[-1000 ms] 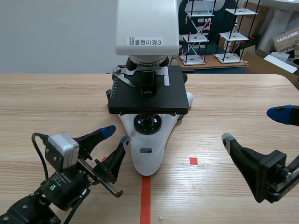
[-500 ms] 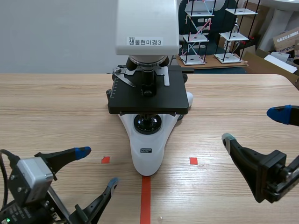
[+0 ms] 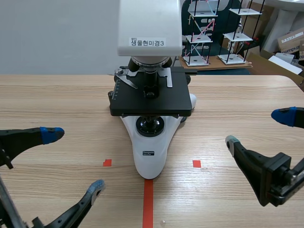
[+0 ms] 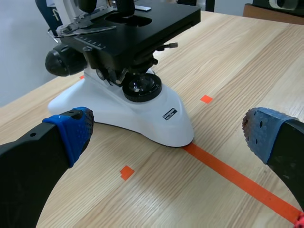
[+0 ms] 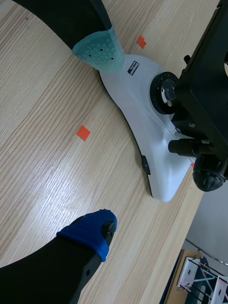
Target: Return to the home posture
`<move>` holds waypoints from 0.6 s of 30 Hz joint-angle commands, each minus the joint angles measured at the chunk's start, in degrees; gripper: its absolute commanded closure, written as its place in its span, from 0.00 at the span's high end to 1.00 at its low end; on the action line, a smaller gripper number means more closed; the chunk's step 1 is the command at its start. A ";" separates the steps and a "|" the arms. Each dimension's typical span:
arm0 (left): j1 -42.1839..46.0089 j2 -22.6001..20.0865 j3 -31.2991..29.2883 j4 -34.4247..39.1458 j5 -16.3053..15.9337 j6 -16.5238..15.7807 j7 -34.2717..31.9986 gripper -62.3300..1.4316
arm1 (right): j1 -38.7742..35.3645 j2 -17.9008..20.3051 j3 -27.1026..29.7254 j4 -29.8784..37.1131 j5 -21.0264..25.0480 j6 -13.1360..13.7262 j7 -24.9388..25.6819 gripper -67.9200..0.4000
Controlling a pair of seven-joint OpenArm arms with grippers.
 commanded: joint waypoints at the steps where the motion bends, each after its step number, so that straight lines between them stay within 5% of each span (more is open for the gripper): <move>1: 1.60 0.44 -1.29 1.16 -0.22 0.11 0.04 1.00 | 0.17 0.59 0.52 0.52 0.42 -0.22 1.05 0.93; 12: 6.67 0.31 -7.56 7.19 -1.75 0.07 4.48 1.00 | 0.17 0.59 0.52 0.52 0.42 -0.22 0.81 0.93; 18: 5.20 -1.79 -8.76 7.19 -6.78 0.15 7.72 1.00 | 0.17 0.57 0.52 0.52 0.42 -0.22 0.61 0.93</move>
